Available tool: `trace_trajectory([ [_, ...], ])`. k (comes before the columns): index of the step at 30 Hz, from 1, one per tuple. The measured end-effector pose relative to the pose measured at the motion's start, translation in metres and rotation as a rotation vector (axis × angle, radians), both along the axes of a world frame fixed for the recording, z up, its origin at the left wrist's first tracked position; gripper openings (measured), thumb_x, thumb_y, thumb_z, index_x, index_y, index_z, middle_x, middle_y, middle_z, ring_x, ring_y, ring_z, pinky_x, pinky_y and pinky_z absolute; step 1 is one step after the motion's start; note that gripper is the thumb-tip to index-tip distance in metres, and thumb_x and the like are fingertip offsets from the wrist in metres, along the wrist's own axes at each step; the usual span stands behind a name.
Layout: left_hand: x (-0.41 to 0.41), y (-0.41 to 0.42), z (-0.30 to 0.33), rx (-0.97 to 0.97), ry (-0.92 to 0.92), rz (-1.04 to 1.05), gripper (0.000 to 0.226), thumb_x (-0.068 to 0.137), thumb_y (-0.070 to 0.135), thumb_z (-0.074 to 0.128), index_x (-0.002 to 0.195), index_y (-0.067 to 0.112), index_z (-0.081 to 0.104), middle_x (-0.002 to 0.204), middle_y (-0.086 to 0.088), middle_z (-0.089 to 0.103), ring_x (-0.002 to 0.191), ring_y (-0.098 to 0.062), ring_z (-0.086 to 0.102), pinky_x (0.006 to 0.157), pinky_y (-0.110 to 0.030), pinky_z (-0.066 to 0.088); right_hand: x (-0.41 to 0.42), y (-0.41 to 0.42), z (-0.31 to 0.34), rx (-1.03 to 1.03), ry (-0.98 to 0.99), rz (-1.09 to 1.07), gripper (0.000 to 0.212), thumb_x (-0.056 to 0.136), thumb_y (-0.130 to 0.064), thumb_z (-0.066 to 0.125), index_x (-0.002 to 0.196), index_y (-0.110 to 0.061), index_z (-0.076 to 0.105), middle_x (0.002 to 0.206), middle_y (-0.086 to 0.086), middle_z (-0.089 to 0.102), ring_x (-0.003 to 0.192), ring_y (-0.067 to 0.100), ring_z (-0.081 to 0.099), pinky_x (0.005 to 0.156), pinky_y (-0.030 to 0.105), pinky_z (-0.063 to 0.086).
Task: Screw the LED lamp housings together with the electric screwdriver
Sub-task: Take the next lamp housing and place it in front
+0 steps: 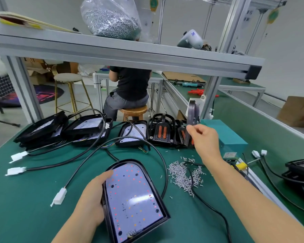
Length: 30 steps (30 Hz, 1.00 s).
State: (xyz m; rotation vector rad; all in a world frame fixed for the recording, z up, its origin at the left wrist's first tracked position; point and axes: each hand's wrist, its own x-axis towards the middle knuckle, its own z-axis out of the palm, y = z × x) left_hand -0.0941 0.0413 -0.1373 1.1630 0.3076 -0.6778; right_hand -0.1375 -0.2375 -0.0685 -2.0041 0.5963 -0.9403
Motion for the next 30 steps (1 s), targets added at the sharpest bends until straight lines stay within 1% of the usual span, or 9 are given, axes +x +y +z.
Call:
trace_trajectory([
  [4,-0.007,0.000,0.001,-0.073,-0.024,0.096,0.027,0.094,0.029,0.057,0.088,0.006,0.069,0.075,-0.011,0.074,0.057,-0.025,0.070,0.061,-0.039,0.049,-0.035,0.033,0.017,-0.113,0.010,0.229,0.027,0.094,-0.023,0.061,0.075,-0.004,0.062,0.060,-0.002,0.047,0.058,0.011,0.041,0.062,0.031,0.041],
  [8,-0.013,0.000,0.004,-0.109,-0.045,0.143,0.028,0.094,0.031,0.056,0.087,0.006,0.068,0.072,-0.010,0.074,0.055,-0.023,0.070,0.055,-0.035,0.050,-0.069,0.090,0.013,-0.632,0.060,0.362,0.029,0.090,-0.022,0.064,0.065,-0.009,0.056,0.061,0.002,0.052,0.057,0.022,0.048,0.056,0.037,0.040],
  [10,-0.014,0.001,0.004,-0.141,-0.039,0.155,0.032,0.092,0.034,0.057,0.090,0.005,0.068,0.077,-0.012,0.074,0.058,-0.024,0.071,0.053,-0.032,0.052,-0.083,0.117,0.008,-0.960,0.065,0.369,0.029,0.073,-0.018,0.079,0.057,-0.013,0.054,0.056,0.001,0.051,0.049,0.023,0.052,0.041,0.032,0.039],
  [12,-0.017,0.001,0.005,-0.179,-0.018,0.154,0.037,0.092,0.038,0.056,0.096,0.003,0.069,0.088,-0.016,0.074,0.068,-0.026,0.072,0.062,-0.037,0.052,-0.094,0.139,-0.002,-1.150,0.145,0.402,0.040,0.046,-0.018,0.094,0.050,-0.018,0.054,0.051,-0.003,0.050,0.043,0.018,0.052,0.031,0.023,0.035],
  [17,-0.023,0.001,0.005,-0.229,-0.001,0.190,0.044,0.094,0.041,0.053,0.109,0.002,0.067,0.102,-0.020,0.071,0.090,-0.034,0.069,0.075,-0.043,0.053,-0.098,0.175,-0.035,-1.195,0.307,0.400,0.043,0.027,-0.036,0.092,0.049,-0.020,0.058,0.047,-0.006,0.051,0.033,0.011,0.047,0.031,0.018,0.031],
  [21,-0.028,0.001,0.004,-0.301,0.001,0.170,0.047,0.094,0.043,0.049,0.106,0.002,0.068,0.100,-0.019,0.072,0.083,-0.032,0.072,0.059,-0.038,0.058,-0.094,0.197,-0.043,-1.148,0.347,0.365,0.044,0.018,-0.038,0.088,0.045,-0.019,0.059,0.043,-0.005,0.050,0.031,0.008,0.046,0.033,0.012,0.033],
  [25,-0.032,0.001,0.003,-0.363,-0.010,0.123,0.054,0.094,0.049,0.045,0.099,0.004,0.074,0.102,-0.017,0.072,0.086,-0.030,0.071,0.070,-0.039,0.054,-0.088,0.213,-0.045,-1.129,0.399,0.327,0.046,0.010,-0.038,0.084,0.042,-0.018,0.059,0.040,-0.003,0.049,0.028,0.005,0.046,0.038,0.015,0.015],
  [27,-0.033,0.003,-0.001,-0.373,-0.011,0.123,0.056,0.093,0.052,0.044,0.112,0.006,0.069,0.112,-0.016,0.069,0.099,-0.031,0.067,0.083,-0.043,0.049,-0.086,0.219,-0.044,-1.080,0.417,0.345,0.044,0.010,-0.035,0.085,0.040,-0.017,0.058,0.039,-0.004,0.049,0.029,0.005,0.046,0.034,0.014,0.019],
  [30,-0.035,0.007,-0.005,-0.412,-0.006,0.042,0.056,0.090,0.052,0.047,0.107,0.005,0.072,0.116,-0.018,0.067,0.104,-0.033,0.066,0.090,-0.046,0.047,-0.085,0.217,-0.044,-1.054,0.413,0.388,0.037,0.029,-0.031,0.087,0.056,-0.017,0.065,0.054,-0.002,0.060,0.043,0.009,0.056,0.043,0.013,0.035],
])
